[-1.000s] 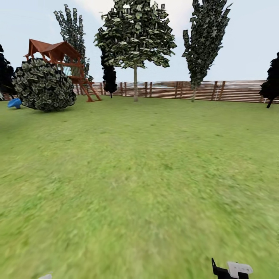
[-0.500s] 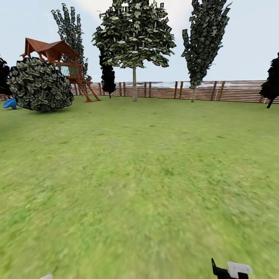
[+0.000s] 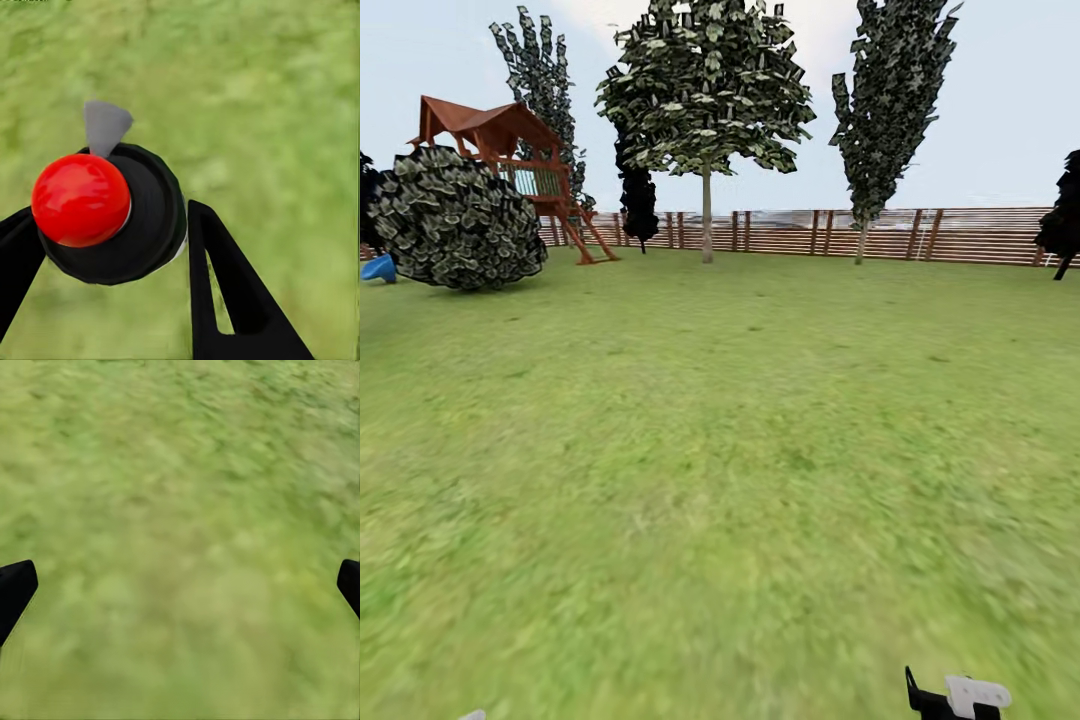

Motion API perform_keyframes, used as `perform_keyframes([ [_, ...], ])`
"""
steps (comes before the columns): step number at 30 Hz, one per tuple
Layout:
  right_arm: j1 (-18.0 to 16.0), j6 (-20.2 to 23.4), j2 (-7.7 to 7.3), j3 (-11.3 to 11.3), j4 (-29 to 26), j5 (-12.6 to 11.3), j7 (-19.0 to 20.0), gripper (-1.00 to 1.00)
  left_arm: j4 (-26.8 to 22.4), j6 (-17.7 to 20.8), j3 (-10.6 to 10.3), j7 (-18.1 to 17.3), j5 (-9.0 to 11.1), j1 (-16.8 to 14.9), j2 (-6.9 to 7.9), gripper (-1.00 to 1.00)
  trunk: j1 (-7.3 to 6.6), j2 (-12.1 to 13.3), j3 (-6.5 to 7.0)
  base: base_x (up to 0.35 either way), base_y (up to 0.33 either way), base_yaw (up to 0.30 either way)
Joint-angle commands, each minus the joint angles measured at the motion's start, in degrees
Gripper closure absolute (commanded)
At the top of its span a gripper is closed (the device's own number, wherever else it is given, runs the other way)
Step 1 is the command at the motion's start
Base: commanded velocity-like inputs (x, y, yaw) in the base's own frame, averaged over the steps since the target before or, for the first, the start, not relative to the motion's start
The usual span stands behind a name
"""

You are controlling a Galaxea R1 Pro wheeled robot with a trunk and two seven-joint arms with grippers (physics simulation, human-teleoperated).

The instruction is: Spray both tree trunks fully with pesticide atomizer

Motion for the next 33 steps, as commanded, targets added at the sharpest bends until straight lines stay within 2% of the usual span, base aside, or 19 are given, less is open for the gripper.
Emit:
perform_keyframes([
  [1, 0.01, 0.0, 0.0, -0.02, 0.01, 0.0, 0.0, -1.0, -0.01, -0.08, -0.01, -0.1, 0.21, 0.02, 0.04, 1.0, 0.0, 0.0, 0.0, 0.289, 0.0, 0.0],
  [33, -0.01, 0.01, 0.0, 0.01, -0.03, 0.0, -0.02, -1.0, -0.01, -0.01, -0.09, 0.02, 0.29, 0.12, 0.06, 1.0, 0.0, 0.0, 0.0, 0.337, 0.0, 0.0],
])
